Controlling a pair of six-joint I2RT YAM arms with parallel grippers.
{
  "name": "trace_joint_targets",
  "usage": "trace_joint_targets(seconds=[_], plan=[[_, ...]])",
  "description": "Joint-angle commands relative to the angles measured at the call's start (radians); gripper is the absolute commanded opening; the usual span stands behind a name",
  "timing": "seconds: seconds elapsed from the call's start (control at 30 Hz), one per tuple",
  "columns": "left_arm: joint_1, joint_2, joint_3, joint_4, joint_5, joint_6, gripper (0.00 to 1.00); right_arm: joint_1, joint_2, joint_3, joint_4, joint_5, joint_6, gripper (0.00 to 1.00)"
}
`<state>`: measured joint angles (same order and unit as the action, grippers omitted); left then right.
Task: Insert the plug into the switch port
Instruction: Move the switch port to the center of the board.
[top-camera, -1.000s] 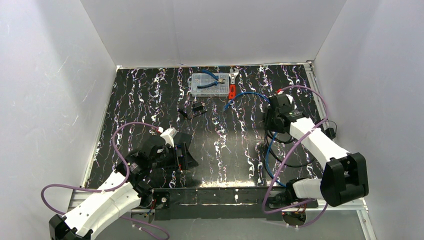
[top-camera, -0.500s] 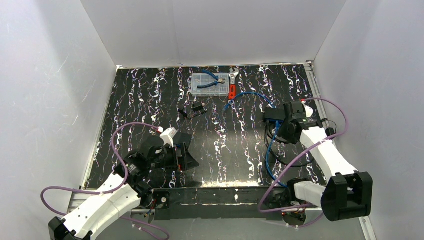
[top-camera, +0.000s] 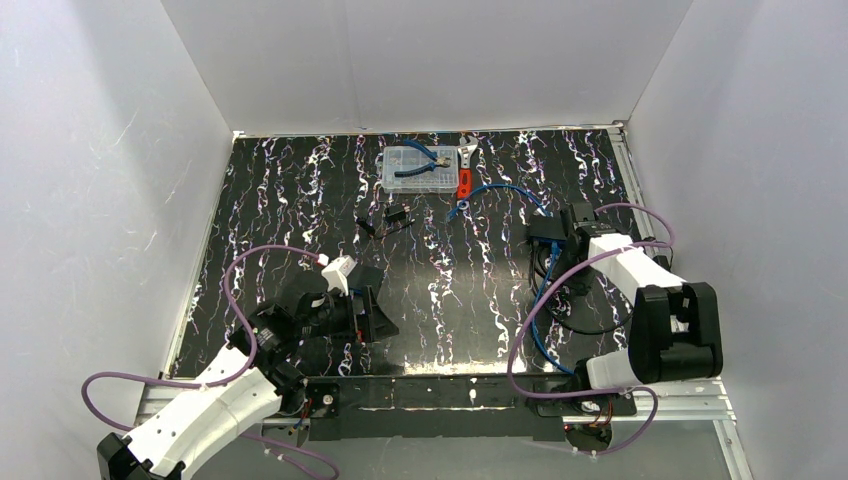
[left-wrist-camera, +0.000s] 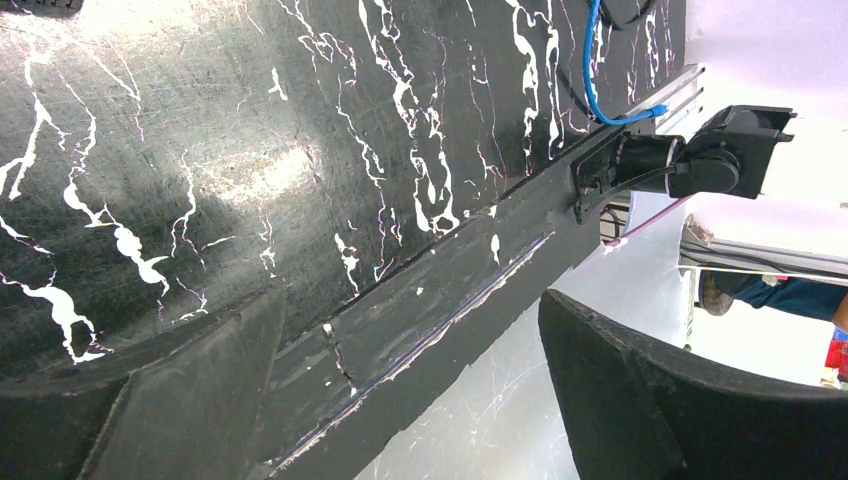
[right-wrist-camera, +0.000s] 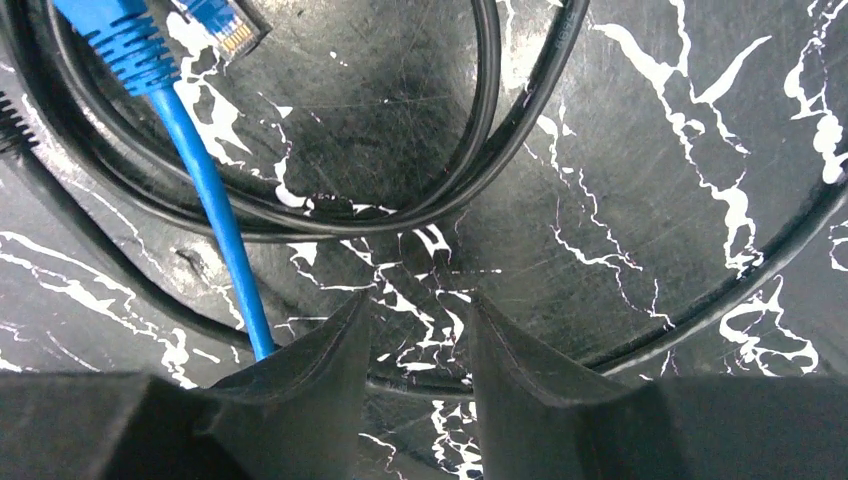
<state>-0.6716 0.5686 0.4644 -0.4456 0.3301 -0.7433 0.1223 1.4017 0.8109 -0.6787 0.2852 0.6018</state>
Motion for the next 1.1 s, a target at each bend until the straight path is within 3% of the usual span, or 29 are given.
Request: trace_joint_targets(seconds=[0.0, 0.53, 1.07], plan=[[-0.005, 0.006, -0.012, 0.01, 0.014, 0.01, 0.98, -0.009, 0.027, 0.051, 0.035, 0.017, -0.018, 0.48], [-0.005, 0.023, -0.012, 0.009, 0.003, 0.011, 0.98, -0.01, 0.093, 0.11, 0.11, -0.194, -0.225, 0.54], [-0.006, 0.025, -0.012, 0.008, 0.006, 0.01, 0.98, 0.014, 0.156, 0.139, 0.166, -0.215, -0.297, 0.54]])
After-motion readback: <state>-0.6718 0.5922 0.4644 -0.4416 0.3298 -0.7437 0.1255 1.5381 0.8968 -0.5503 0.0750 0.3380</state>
